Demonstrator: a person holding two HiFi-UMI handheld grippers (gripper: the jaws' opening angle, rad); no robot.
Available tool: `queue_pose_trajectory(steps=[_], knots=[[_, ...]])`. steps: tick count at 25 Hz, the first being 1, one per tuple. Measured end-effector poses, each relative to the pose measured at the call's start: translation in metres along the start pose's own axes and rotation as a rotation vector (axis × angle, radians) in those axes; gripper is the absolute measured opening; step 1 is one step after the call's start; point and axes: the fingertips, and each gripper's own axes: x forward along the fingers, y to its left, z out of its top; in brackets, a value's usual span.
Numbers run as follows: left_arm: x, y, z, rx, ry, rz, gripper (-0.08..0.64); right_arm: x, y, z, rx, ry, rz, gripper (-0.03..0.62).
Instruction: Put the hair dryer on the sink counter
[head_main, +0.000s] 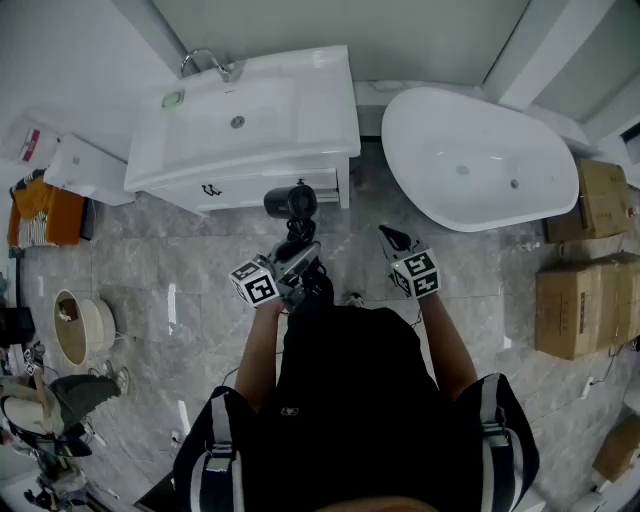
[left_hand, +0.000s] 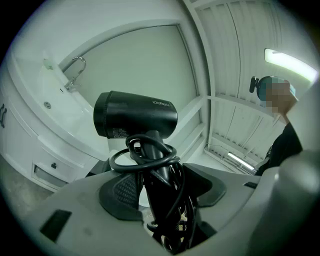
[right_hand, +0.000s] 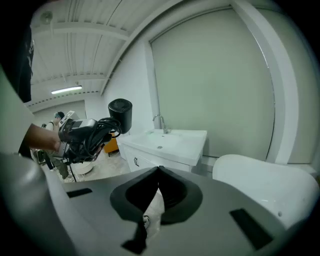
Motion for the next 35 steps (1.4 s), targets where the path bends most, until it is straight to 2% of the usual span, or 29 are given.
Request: queue_pose_trajectory(steps=[22, 35], knots=[[0.000, -0.002, 0.000, -0.001, 0.001, -0.014, 0.249, -0.001, 0.001, -0.007, 0.011, 0.018, -0.013, 0.058], [-0.006, 0.021, 0.022, -0.022, -0.005, -0.015, 0.249, 0.025, 0.008, -0.004, 0.018, 0.053, -0.009, 0.058]])
